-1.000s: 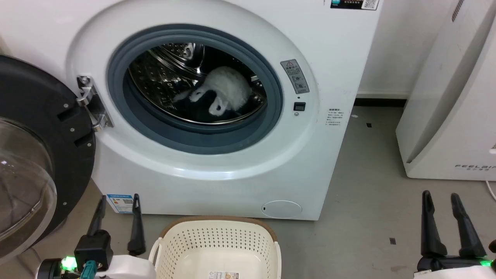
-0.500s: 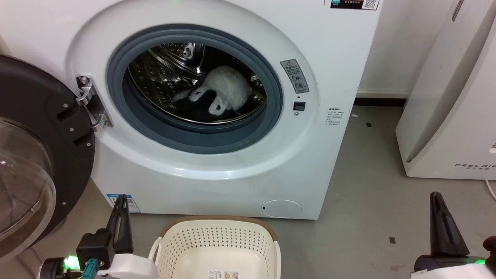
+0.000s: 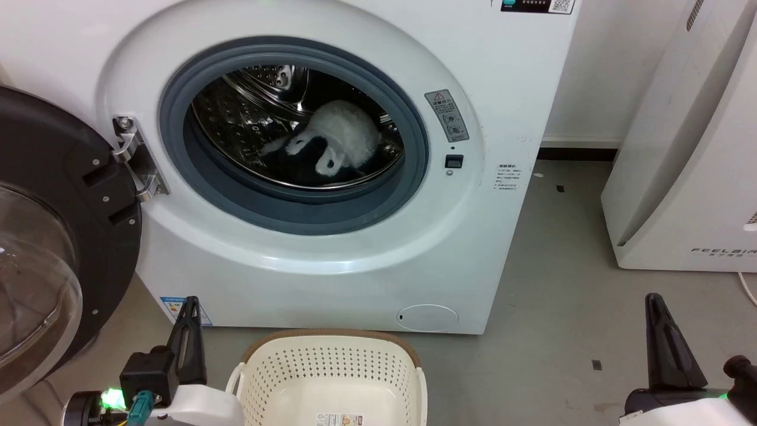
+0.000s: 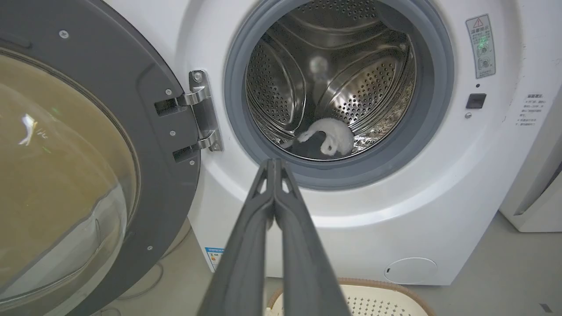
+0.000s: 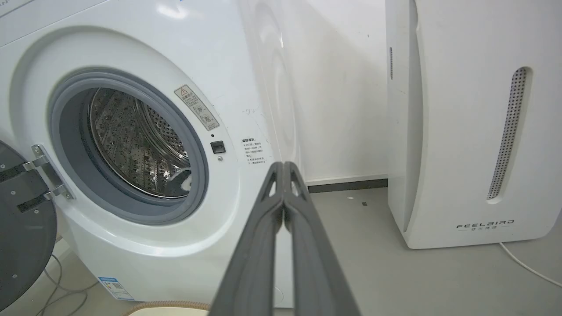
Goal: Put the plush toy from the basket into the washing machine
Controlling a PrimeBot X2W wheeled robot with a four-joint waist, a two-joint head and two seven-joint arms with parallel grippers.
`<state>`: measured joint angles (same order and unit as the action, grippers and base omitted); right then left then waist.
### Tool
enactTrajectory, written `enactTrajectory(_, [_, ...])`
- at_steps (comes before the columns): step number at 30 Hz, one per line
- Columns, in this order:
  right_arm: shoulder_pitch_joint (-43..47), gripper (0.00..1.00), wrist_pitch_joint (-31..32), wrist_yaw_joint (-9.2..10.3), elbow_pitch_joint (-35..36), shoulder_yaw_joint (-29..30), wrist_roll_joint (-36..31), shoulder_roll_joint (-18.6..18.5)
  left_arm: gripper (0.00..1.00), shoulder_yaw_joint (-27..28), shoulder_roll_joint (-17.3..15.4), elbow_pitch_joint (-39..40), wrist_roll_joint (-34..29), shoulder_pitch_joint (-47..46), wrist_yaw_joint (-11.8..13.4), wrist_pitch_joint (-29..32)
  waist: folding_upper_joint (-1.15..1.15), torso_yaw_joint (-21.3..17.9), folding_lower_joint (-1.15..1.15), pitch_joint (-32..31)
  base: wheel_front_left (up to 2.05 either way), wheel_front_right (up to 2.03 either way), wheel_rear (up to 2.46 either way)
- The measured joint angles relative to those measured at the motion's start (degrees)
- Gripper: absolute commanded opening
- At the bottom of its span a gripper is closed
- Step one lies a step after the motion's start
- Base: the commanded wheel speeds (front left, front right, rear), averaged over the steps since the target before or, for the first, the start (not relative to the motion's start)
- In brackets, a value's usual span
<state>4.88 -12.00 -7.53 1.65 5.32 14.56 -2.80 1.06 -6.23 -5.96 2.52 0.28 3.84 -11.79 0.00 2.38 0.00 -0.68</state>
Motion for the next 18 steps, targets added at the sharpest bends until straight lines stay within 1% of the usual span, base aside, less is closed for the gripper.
enactTrajectory(18, [-0.64,0.00,2.33,0.00,-0.26,-0.86,-2.52,0.00,0.00,-0.14,0.46,0.91,-0.42,0.00,-0.59,2.08,0.00,-0.43,0.00,0.12,0.00,0.00,0.00])
